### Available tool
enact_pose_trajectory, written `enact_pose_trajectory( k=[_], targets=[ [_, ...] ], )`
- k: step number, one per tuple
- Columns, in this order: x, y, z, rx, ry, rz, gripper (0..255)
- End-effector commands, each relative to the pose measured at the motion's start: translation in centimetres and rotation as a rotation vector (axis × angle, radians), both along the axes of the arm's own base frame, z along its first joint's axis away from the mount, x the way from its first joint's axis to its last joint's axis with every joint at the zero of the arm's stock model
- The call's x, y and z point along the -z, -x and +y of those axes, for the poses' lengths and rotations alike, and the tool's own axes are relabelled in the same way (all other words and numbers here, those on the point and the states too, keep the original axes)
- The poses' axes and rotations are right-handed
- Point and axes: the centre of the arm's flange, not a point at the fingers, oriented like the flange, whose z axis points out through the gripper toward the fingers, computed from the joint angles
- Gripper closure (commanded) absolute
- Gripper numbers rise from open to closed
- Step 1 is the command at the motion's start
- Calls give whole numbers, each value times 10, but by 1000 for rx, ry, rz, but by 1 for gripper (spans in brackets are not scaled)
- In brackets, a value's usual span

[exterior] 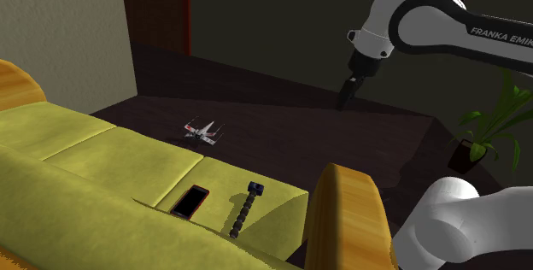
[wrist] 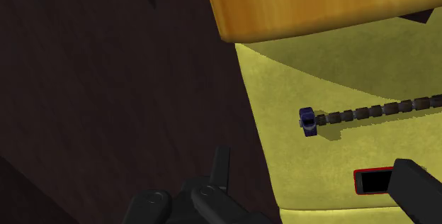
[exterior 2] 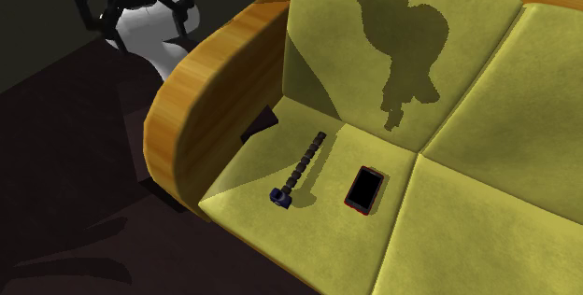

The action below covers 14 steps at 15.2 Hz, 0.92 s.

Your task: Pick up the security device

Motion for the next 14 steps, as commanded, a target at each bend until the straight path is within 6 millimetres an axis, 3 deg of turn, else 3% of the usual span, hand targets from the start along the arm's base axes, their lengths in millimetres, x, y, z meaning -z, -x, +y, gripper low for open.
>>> enact_pose_trajectory(
  k=[1, 14],
  targets=[
    [0, 0, 0, 0, 0, 0, 0],
    [147, -18, 85, 433, -58, 8, 0]
  ],
)
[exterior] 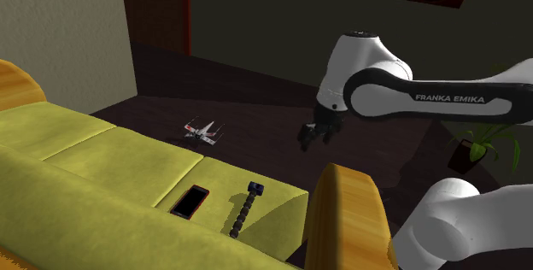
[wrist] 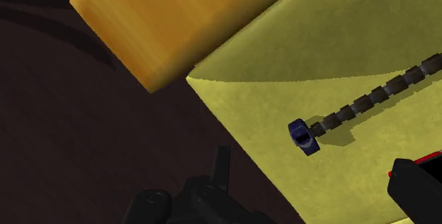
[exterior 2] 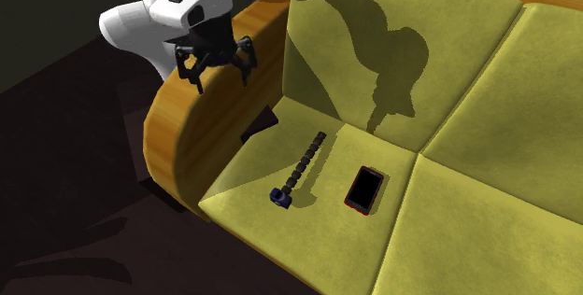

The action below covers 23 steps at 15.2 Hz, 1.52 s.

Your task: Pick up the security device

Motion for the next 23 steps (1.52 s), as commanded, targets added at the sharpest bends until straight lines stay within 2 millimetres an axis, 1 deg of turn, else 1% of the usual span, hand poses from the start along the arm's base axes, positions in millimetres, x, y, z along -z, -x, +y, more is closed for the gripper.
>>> enact_pose_trajectory(
  k=[1, 6, 12, 18, 23],
  targets=[
    [24, -7, 9, 73, -10, 0, 0],
    [79, -24, 40, 239, -32, 3, 0],
    [145, -51, 75, 439, -59, 7, 0],
    [209, -85, 105, 639, -85, 10, 0],
    [263, -117, 126, 805, -107, 14, 0]
  ],
)
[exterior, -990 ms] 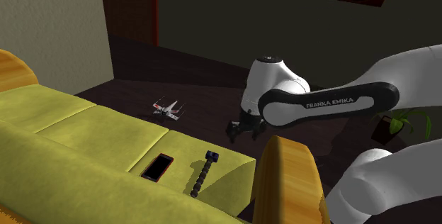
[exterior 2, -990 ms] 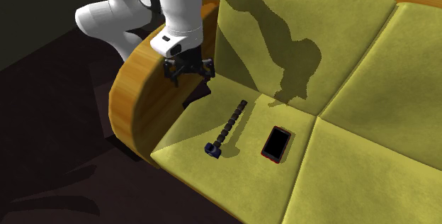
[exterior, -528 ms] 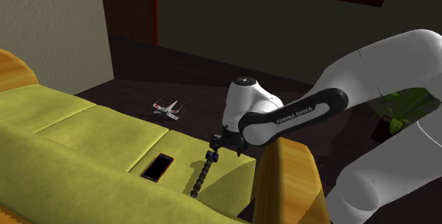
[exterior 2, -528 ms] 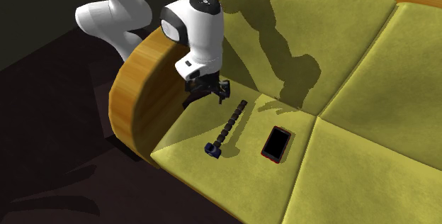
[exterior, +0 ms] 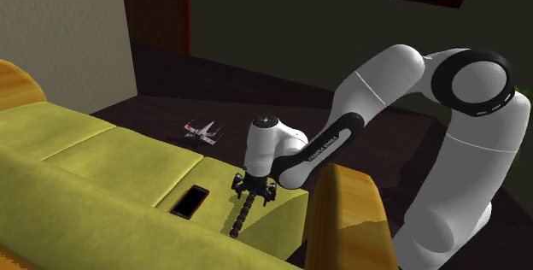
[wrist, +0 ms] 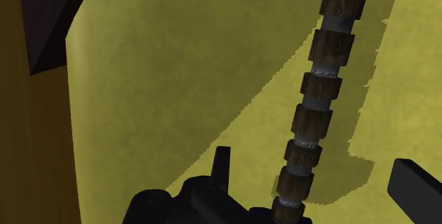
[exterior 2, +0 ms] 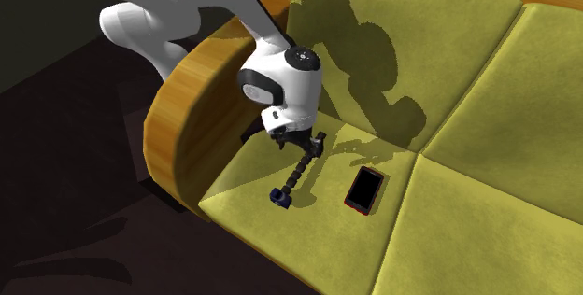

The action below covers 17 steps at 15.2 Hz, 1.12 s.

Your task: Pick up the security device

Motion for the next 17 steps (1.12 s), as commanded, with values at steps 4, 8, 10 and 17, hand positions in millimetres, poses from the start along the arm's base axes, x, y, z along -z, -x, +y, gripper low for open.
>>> enact_pose_trajectory(
  k=[4, 8, 10, 17],
  targets=[
    [39, -18, 11, 98, -9, 0, 0],
    [60, -18, 11, 98, -9, 0, 0],
    [68, -18, 11, 98, -9, 0, 0],
    [68, -18, 11, 98, -9, 0, 255]
  ],
)
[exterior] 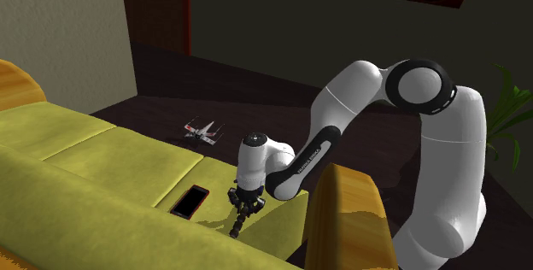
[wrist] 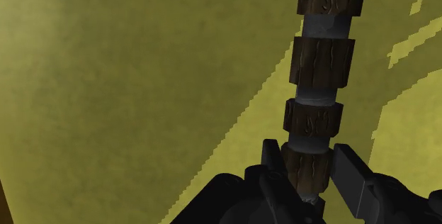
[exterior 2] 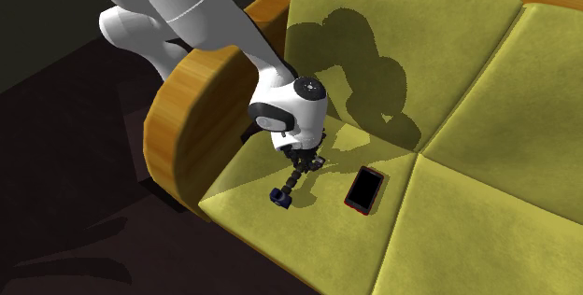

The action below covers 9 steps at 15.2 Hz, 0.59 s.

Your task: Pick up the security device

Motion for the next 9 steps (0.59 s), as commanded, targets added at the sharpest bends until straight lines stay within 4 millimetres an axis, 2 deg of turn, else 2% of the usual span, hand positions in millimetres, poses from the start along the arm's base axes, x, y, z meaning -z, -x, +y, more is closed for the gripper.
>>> enact_pose_trajectory(
  k=[1, 4, 9],
  targets=[
    [0, 0, 0, 0, 0, 0, 255],
    [0, 0, 0, 0, 0, 0, 255],
    [-26, 0, 0, 0, 0, 0, 255]
  ],
)
